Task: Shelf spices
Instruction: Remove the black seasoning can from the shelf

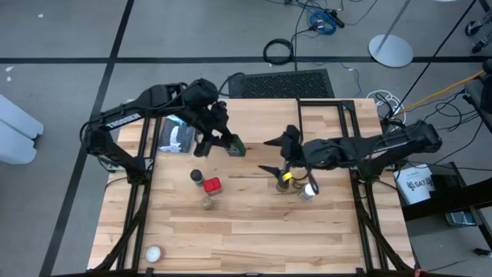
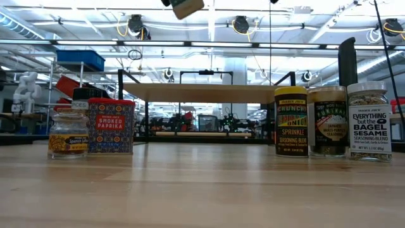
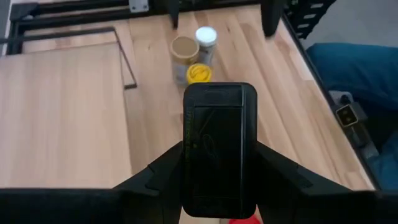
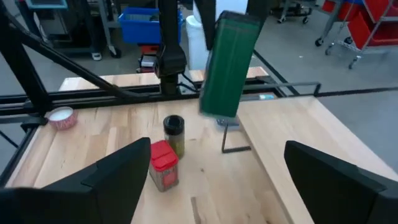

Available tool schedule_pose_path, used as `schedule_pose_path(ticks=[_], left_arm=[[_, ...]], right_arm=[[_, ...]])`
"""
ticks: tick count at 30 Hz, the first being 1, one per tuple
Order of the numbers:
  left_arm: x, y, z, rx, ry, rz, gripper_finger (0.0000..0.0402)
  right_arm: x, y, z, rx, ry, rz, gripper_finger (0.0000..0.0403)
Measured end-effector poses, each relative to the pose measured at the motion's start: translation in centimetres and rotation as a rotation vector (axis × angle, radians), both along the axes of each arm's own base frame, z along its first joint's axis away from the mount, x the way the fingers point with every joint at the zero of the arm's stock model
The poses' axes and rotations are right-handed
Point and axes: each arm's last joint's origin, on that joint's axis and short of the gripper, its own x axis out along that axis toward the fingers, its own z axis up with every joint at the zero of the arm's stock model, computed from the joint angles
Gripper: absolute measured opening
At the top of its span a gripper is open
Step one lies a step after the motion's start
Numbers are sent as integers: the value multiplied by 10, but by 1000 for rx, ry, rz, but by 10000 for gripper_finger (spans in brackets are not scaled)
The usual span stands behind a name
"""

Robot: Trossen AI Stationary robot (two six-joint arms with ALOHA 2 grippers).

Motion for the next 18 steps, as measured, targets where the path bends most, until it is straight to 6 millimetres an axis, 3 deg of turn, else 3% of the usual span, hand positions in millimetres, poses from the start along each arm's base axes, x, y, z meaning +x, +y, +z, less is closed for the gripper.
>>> schedule_pose_path(ticks=[11, 18], left_arm=[[10, -20, 5, 39, -61, 17, 162], [11, -24, 6, 52, -62, 35, 162]], right_arm=[[42, -3, -5, -41, 41, -37, 359], [49, -8, -9, -53, 39, -41, 354]])
